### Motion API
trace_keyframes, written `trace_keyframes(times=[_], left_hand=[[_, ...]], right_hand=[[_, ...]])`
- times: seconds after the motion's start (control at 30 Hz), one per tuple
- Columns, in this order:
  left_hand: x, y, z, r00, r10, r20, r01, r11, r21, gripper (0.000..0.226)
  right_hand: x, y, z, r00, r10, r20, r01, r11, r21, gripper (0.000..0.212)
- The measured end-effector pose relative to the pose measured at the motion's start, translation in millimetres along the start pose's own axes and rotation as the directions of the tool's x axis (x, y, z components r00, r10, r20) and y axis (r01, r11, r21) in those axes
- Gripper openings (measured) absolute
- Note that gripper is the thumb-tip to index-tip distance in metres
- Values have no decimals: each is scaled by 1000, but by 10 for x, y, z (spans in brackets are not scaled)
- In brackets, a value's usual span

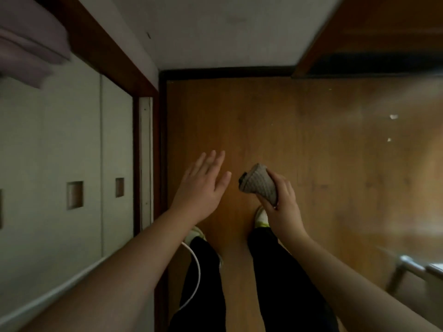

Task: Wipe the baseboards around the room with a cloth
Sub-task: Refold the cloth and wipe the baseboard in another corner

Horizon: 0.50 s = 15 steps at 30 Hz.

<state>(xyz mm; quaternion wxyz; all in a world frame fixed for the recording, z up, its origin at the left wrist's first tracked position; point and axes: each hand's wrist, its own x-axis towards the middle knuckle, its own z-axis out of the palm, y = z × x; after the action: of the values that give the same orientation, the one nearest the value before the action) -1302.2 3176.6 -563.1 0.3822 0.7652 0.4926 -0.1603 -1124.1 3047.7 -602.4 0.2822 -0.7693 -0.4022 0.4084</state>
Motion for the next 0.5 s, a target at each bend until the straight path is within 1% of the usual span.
trace_keyframes(times=[0.07, 0.13, 0.2, 0.27, 0.33, 0.4, 0.5], left_hand=[[-432, 428, -248, 999, 28, 36, -26, 998, -59, 66], [-808, 789, -446, 999, 38, 34, -33, 990, -137, 66], [-1108, 1087, -640, 1000, 3, 9, 0, 950, -313, 65], [-1369, 1350, -797, 998, -57, -24, 39, 874, -484, 65], [-1575, 1627, -930, 995, -102, -22, 65, 770, -634, 68], [-1711, 1877, -1067, 988, -145, -46, 66, 681, -729, 66], [-1783, 2050, -1312, 977, -191, -100, 33, 589, -807, 64]], right_hand=[[-329, -365, -351, 1000, -29, 7, 29, 1000, -8, 61], [-611, -727, -682, 997, -79, 19, 79, 997, 1, 65], [-816, -1042, -988, 991, -125, 42, 125, 992, 6, 68], [-971, -1326, -1234, 985, -159, 61, 158, 987, 28, 68], [-1109, -1576, -1416, 979, -175, 101, 169, 984, 56, 66], [-1263, -1802, -1546, 968, -207, 144, 199, 978, 68, 65], [-1485, -2103, -1658, 966, -233, 110, 223, 970, 99, 61]])
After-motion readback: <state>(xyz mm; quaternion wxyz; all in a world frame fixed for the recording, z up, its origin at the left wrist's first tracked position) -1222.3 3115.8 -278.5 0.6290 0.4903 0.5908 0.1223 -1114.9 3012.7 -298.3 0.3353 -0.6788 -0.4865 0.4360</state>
